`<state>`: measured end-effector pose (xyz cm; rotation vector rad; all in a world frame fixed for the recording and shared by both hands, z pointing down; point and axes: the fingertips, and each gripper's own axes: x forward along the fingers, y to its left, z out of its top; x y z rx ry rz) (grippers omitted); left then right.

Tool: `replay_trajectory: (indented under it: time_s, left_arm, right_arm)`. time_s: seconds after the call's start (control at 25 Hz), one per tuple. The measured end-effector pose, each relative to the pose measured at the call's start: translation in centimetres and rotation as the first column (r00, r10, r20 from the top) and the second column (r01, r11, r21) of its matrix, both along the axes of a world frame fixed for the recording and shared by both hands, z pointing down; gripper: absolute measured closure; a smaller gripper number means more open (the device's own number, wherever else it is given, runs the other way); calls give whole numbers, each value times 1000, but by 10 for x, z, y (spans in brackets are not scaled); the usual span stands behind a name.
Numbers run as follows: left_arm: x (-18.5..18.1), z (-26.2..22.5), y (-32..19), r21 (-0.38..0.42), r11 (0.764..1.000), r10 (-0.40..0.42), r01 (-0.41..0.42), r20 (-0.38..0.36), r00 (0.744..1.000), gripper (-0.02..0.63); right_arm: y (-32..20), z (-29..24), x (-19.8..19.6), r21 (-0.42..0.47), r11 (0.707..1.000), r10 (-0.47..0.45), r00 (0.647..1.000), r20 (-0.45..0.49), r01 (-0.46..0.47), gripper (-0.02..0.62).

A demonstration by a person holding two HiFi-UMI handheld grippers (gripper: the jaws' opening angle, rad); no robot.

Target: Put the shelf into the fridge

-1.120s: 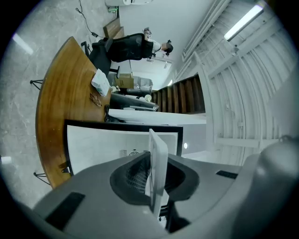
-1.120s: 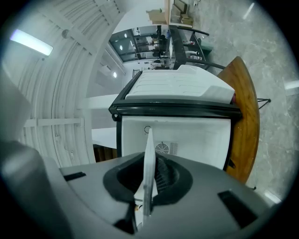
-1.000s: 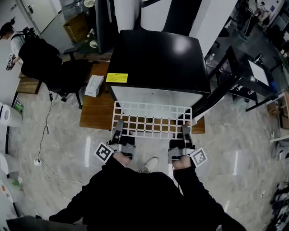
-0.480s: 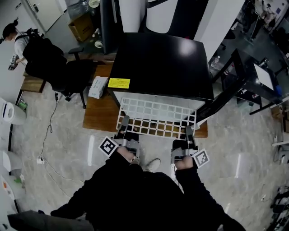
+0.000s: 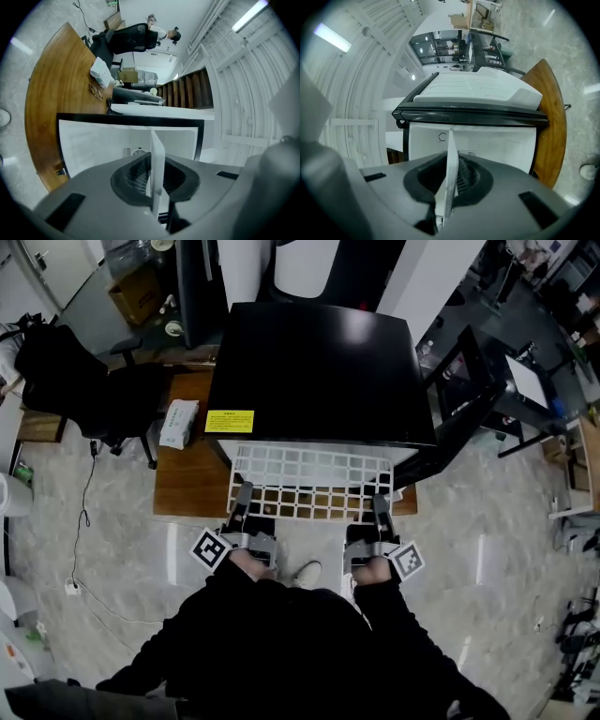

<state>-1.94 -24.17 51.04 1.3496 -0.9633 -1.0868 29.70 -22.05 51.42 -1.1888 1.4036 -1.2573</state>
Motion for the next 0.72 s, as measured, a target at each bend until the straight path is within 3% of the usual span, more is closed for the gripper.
replay_trajectory:
  time_s: [0.52, 0.72]
  left_arm:
    - [7, 2, -17, -26, 1000, 8, -8, 5, 1000, 575]
    - [7, 1, -45, -31, 999, -14, 15, 17, 1000, 575]
  right_arm:
    - [-31, 3, 9, -26, 999, 46, 999, 20, -46, 566]
    - [-61, 2, 9, -25, 998, 57, 998, 16, -57, 565]
